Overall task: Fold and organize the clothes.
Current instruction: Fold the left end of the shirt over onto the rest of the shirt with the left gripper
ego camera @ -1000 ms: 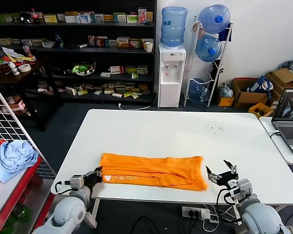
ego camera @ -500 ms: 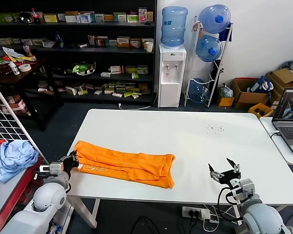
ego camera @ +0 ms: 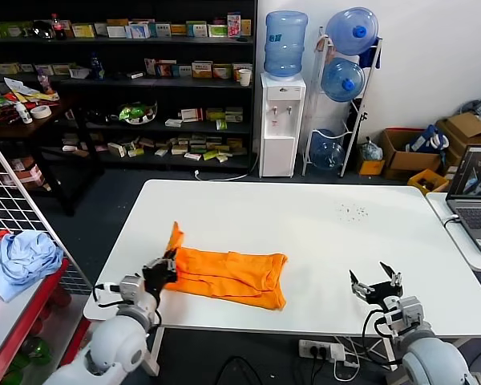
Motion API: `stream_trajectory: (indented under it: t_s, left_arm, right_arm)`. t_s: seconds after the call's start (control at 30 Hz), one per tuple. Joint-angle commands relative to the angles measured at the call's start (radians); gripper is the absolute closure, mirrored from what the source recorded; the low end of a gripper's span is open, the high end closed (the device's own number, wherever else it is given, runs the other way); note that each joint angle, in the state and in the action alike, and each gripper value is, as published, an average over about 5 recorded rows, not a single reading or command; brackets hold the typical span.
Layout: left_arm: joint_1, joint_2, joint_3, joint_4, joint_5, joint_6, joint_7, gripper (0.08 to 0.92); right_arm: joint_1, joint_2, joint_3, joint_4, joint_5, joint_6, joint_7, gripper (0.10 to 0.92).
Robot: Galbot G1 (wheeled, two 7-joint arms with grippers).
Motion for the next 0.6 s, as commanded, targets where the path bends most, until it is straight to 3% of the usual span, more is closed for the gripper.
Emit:
stream_trajectory:
  t_s: [0.03,0.37,0.6]
  left_arm:
    - [-0.025,-0.13,0.252,-0.057,-0.006,0.002,-0.02,0.886]
    - [-0.123,-0.325,0.371,0.095,0.011,-0.011,-0.037,0.886]
    - [-0.175,-0.382,0.402,0.17,-0.002,-0.012,-0.044,0.886]
  right_arm:
    - [-0.003,0.003,0.014,-0.003,-0.002,0.001,0.002,0.203]
    - [-0.008,0.023,0.028,-0.018,-0.007,-0.003,0.0,0.203]
    - [-0.001,0.022,0.031,-0.025,-0.003,-0.006,-0.001,0.203]
